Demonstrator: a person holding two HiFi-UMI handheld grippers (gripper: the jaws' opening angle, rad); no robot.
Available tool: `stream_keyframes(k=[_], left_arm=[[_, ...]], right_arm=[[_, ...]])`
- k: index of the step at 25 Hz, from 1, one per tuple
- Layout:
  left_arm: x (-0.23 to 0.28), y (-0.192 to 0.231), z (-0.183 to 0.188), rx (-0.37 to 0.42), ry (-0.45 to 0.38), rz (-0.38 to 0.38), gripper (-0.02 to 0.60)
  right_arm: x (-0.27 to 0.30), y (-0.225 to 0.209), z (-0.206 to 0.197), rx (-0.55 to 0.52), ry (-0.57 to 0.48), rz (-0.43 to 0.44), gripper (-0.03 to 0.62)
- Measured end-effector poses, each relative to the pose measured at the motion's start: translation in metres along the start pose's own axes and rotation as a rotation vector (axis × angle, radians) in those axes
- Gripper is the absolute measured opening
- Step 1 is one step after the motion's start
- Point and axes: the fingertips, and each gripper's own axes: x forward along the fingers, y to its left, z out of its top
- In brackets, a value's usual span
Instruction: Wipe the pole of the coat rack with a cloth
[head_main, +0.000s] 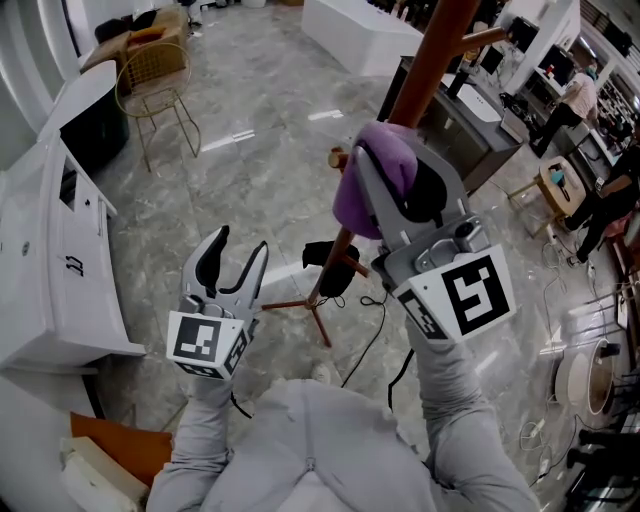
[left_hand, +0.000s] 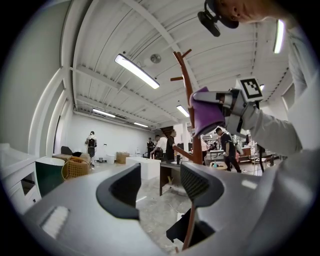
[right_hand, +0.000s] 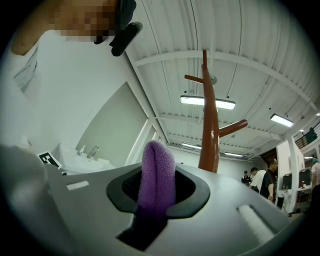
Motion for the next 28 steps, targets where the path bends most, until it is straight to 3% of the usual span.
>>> stream_keyframes(k=[10,18,23,28], left_arm=[[-0.011,0.011,0.0,-0.001,-0.003,0.042,0.267],[-0.027,0.029,-0.004,-0.005,0.005,0.091,0.267],[-0.028,0.031,-0.01,-0.014,0.016,0.094,0.267],[-0.025,0.03,-0.015,-0.018,0.023,0.076,0.267]], right_arm=[[0.008,0.049,0.03,-0.01,-0.074,0.139,0.069],[0.0,0.107,0.036,0.069,-0.102,0.28,0.069],[-0.022,0.111,-0.004,0.149,-0.003,0.257,0.069],[-0.047,0.099,-0.058,0.181,0.124,0.153,0.07]])
